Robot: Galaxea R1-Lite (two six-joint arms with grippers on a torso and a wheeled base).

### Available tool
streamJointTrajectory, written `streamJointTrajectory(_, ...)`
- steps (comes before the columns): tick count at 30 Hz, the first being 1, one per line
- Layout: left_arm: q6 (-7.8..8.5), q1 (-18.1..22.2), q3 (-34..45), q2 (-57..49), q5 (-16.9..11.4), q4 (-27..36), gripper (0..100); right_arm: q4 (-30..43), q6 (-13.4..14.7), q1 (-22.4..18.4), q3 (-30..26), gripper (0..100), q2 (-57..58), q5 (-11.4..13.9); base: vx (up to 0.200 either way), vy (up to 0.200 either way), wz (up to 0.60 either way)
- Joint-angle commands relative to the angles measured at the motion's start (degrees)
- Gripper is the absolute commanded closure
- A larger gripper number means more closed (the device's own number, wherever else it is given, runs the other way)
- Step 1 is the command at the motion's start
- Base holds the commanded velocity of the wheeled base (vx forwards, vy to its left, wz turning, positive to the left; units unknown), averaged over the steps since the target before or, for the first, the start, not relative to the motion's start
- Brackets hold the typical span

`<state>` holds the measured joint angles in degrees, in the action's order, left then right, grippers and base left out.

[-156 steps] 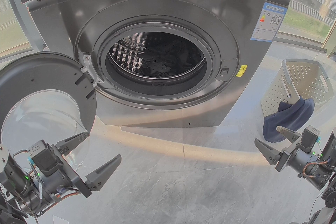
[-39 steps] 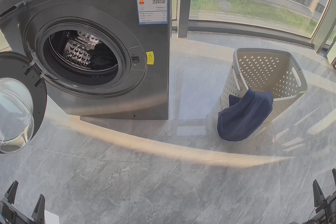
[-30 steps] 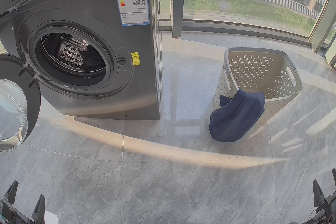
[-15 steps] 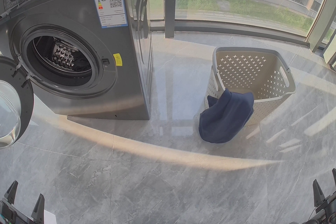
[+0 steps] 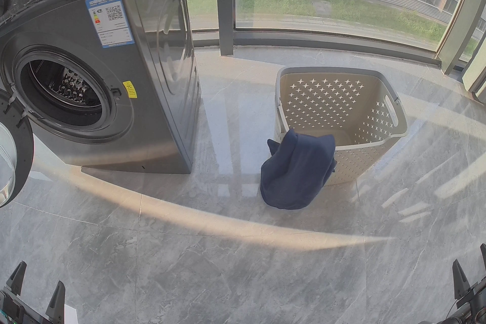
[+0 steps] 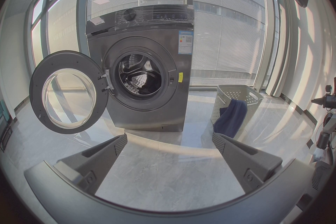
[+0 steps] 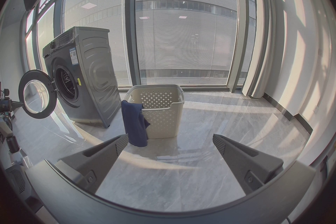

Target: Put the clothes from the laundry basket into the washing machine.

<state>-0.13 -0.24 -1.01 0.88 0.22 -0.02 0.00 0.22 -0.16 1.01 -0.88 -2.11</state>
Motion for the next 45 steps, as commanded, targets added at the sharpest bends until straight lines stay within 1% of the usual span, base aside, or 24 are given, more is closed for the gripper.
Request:
streamJointTrajectory(1,0.05,0.0,1.0,-0.6,0.0,-0.1,0,0.0,0.0,0.1,-0.9,0,0.6,0.0,0.0,0.0,0.0)
streamJointTrajectory(14,-0.13,0.0,1.0,-0.6,-0.1,-0.1,0,0.0,0.0,0.0,-0.9,0,0.6,0.0,0.0,0.0,0.0)
streamJointTrajectory(19,-0.48,0.0,1.0,-0.6,-0.2,-0.1,0,0.0,0.0,0.0,-0.9,0,0.6,0.0,0.0,0.0,0.0)
streamJointTrajectory(34,-0.39,0.0,1.0,-0.6,-0.3,-0.1,0,0.0,0.0,0.1,-0.9,0,0.6,0.0,0.0,-0.2,0.0)
streamJointTrajectory(43,-0.39,0.0,1.0,-0.6,-0.3,-0.1,0,0.0,0.0,0.1,-0.9,0,0.6,0.0,0.0,0.0,0.0)
streamJointTrajectory(45,-0.39,0.0,1.0,-0.6,-0.3,-0.1,0,0.0,0.0,0.0,-0.9,0,0.6,0.0,0.2,0.0,0.0)
